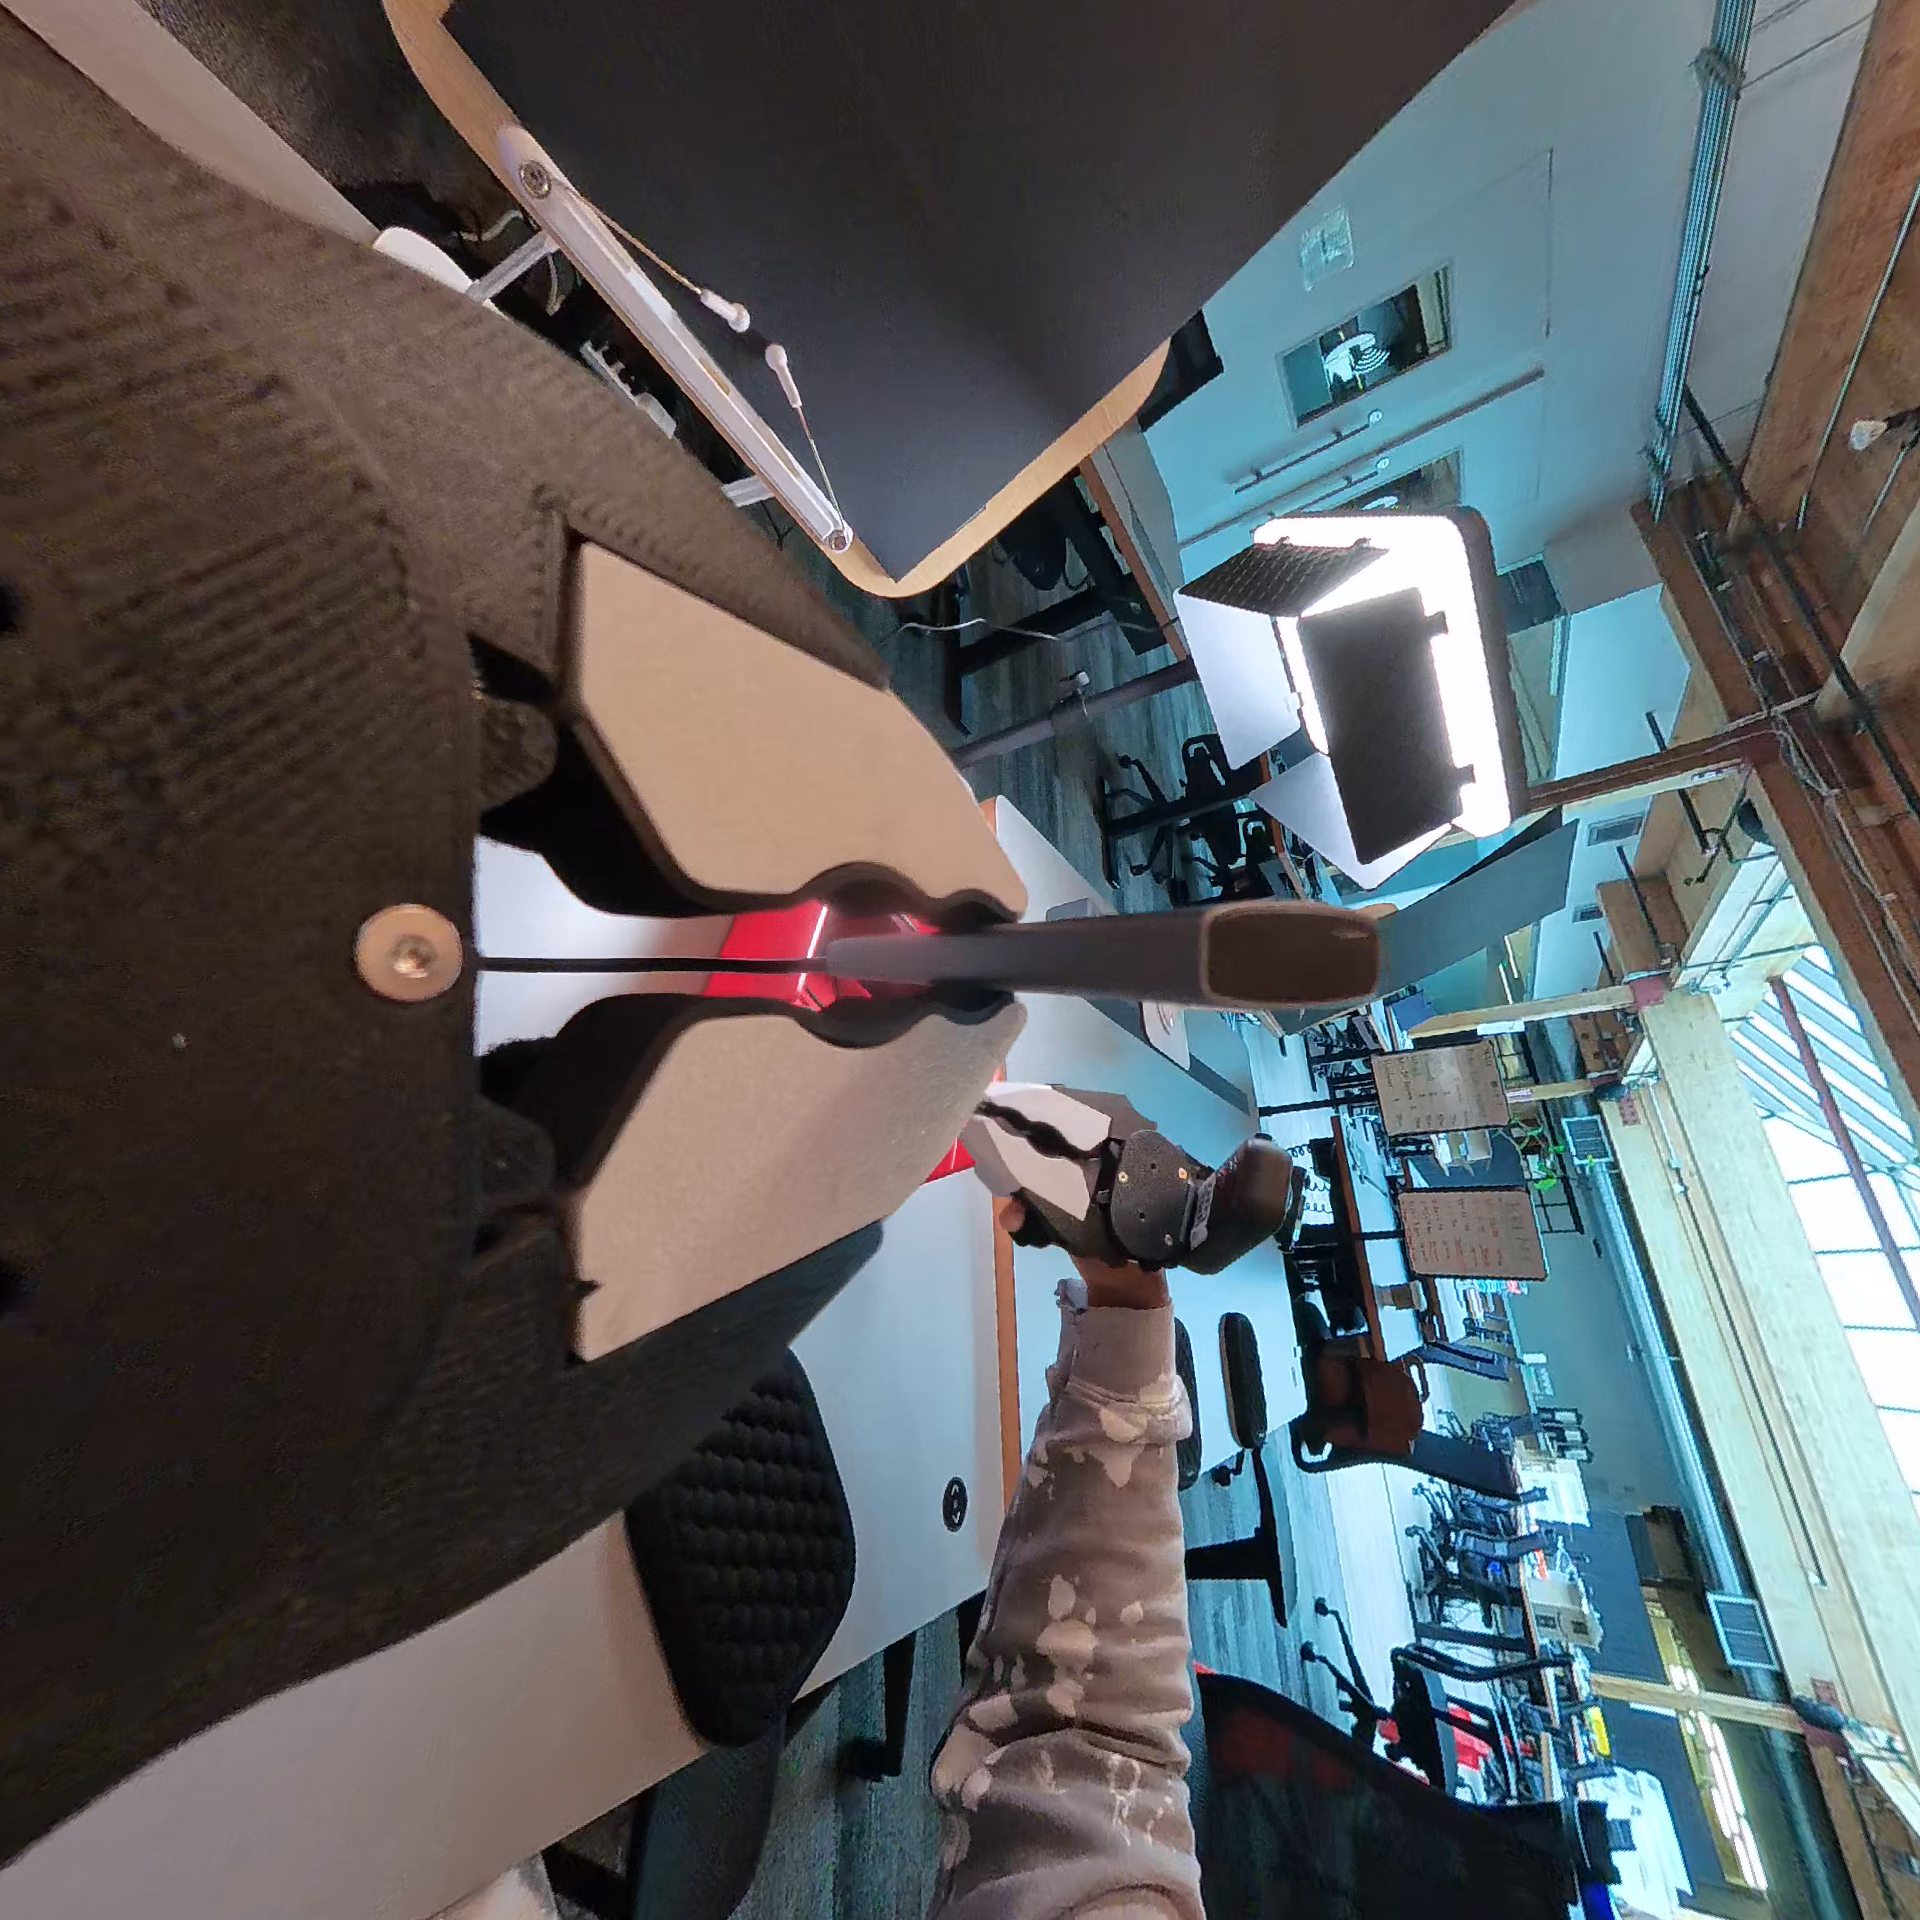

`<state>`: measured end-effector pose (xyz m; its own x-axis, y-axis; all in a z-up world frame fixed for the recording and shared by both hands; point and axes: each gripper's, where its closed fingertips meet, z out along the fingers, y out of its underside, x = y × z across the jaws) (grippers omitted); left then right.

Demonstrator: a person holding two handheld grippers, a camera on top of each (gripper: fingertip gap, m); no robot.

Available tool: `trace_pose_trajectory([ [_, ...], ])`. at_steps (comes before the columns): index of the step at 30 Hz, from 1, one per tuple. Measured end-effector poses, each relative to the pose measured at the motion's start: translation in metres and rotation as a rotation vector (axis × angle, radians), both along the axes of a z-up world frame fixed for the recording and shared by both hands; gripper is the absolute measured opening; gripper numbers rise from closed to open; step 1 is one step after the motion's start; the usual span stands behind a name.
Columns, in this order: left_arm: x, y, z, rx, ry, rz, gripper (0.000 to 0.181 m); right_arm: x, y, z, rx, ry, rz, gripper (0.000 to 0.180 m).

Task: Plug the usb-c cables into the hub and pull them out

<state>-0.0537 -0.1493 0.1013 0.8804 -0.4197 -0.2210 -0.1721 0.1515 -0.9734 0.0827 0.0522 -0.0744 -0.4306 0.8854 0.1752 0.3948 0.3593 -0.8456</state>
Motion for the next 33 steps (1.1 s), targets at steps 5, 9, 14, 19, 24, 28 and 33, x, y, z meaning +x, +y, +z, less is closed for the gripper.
trace_pose_trajectory([
  [5, 0.001, 0.005, -0.004, -0.015, 0.004, -0.003, 0.010, -0.008, 0.052, -0.041, 0.227, -0.154, -0.208, 0.007],
  [9, 0.003, 0.010, -0.011, -0.044, 0.017, -0.002, 0.010, 0.001, 0.113, -0.071, 0.560, -0.408, -0.395, 0.021],
  [14, 0.007, 0.018, -0.021, -0.080, 0.049, 0.002, 0.010, 0.010, 0.124, -0.043, 0.612, -0.476, -0.456, 0.037],
  [19, 0.015, 0.026, -0.031, -0.118, 0.074, -0.015, 0.010, -0.026, 0.046, 0.044, 0.426, -0.122, -0.289, 0.036],
  [24, 0.038, 0.031, -0.034, -0.114, 0.073, -0.080, 0.010, -0.058, -0.090, 0.098, 0.246, 0.142, 0.085, 0.032],
  [28, 0.059, 0.033, -0.035, -0.107, 0.068, -0.145, 0.010, -0.075, -0.160, 0.105, 0.162, 0.199, 0.262, 0.034],
  [33, 0.066, 0.030, -0.031, -0.098, 0.037, -0.177, 0.013, -0.082, -0.169, 0.118, 0.187, 0.215, 0.294, 0.009],
])
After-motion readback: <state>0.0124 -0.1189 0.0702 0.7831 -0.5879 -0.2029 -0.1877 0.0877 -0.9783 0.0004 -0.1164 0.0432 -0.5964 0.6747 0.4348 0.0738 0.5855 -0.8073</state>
